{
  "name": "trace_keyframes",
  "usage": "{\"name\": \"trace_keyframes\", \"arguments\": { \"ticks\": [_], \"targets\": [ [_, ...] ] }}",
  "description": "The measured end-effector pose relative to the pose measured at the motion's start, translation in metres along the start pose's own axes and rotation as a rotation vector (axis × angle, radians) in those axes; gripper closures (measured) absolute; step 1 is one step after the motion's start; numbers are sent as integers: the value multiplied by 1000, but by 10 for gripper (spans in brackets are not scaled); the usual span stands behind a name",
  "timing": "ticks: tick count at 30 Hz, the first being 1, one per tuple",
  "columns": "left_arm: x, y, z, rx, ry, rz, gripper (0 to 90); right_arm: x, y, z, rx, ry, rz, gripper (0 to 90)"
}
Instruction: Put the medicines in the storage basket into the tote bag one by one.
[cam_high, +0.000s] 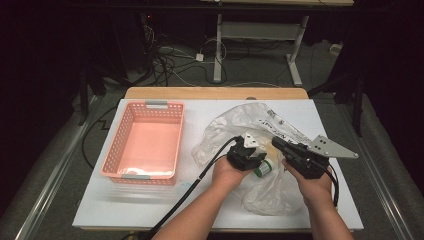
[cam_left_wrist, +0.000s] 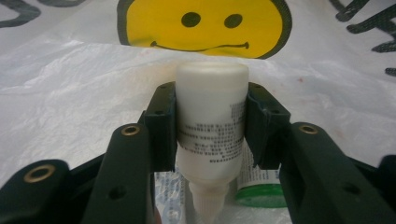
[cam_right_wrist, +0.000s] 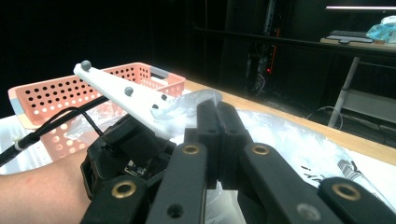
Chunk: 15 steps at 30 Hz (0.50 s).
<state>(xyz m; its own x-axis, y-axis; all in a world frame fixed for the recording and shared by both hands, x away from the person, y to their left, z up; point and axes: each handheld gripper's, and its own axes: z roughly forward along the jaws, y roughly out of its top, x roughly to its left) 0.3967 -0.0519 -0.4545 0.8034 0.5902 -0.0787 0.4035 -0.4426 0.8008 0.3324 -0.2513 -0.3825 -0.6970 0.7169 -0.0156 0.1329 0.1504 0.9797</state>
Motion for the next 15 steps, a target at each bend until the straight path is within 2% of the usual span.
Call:
{"name": "trace_keyframes", "arguments": {
  "ticks": [4, 6, 8, 15],
  "targets": [
    [-2, 1, -8, 5, 22, 1, 443, -1, 0, 0, -1, 0, 2, 900],
    [-3, 0, -11, -1, 29, 3, 420, 0, 0, 0, 0, 1, 2, 900],
    [-7, -5, -25, -21, 28, 15, 396, 0, 0, -1, 0, -1, 1, 900],
    [-14, -28, -68, -69, 2, 35, 395, 1, 1, 0, -1, -1, -2, 900]
  ]
}}
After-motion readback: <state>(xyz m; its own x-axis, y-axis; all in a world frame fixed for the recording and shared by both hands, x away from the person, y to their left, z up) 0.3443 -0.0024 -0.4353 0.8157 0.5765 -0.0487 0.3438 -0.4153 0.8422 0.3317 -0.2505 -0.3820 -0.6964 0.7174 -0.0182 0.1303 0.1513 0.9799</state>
